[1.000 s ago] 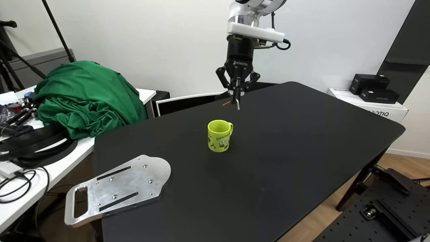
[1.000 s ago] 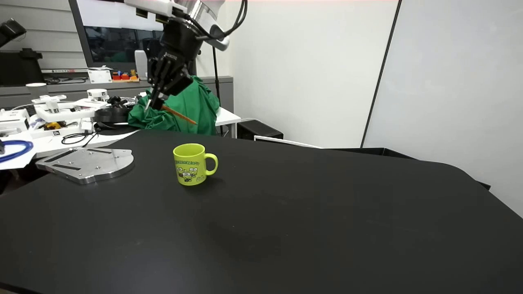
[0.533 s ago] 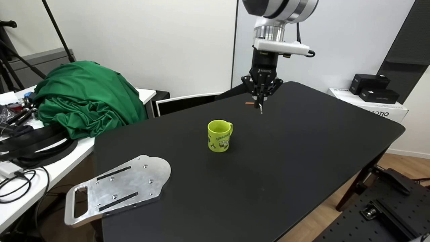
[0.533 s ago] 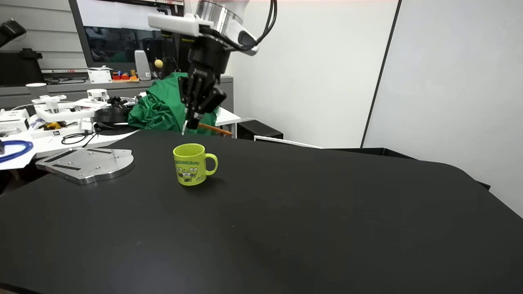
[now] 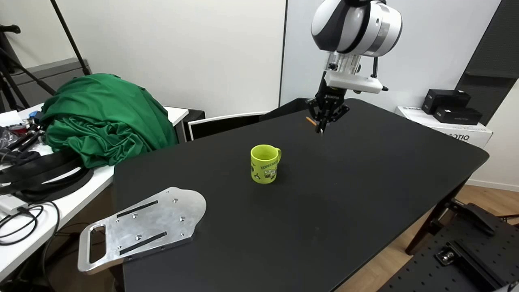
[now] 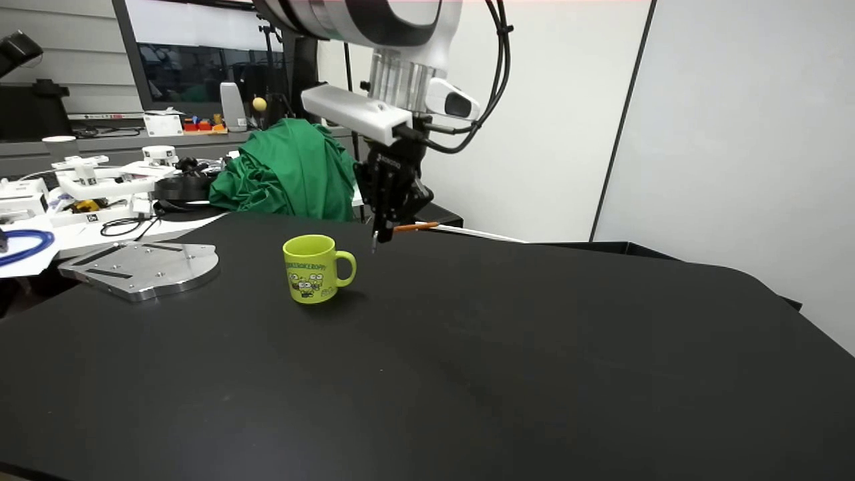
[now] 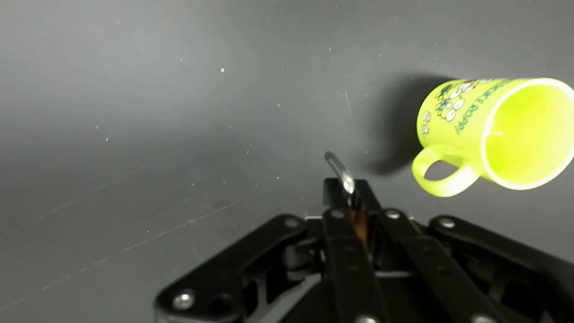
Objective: Remove the thing from the mug and put it on the table
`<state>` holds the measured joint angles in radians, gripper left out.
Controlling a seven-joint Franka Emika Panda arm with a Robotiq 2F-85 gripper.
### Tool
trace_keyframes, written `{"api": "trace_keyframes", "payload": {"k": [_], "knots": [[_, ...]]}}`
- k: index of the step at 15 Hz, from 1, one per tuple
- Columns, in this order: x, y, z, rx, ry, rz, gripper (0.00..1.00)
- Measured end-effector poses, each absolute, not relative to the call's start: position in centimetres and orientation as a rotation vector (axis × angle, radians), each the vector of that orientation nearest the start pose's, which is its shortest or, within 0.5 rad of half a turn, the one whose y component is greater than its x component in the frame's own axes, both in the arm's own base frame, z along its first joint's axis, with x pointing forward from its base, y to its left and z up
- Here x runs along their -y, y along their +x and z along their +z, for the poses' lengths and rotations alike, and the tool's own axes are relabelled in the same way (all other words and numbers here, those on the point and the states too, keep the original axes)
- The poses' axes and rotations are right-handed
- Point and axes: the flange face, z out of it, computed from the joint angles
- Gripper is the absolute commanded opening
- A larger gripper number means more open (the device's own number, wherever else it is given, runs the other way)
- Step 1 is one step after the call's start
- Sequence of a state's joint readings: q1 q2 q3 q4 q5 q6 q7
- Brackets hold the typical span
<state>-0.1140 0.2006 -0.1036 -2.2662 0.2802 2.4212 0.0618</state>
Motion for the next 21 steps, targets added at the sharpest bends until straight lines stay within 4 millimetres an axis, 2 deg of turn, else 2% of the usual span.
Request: {"api": "trace_keyframes", "payload": {"k": [4, 9, 13, 17, 21], "knots": [[13.2, 52.1, 24.0, -0.765, -2.898, -0.016, 0.02], [14.7, 51.9, 19.9, -0.827, -2.892, 0.010, 0.02], [15.6, 52.2, 17.4, -0.858, -2.889, 0.038, 0.02], [15.8, 52.8, 15.7, -0.859, -2.897, 0.040, 0.02], [15.4, 53.3, 15.1, -0.848, -2.901, 0.035, 0.02]]}}
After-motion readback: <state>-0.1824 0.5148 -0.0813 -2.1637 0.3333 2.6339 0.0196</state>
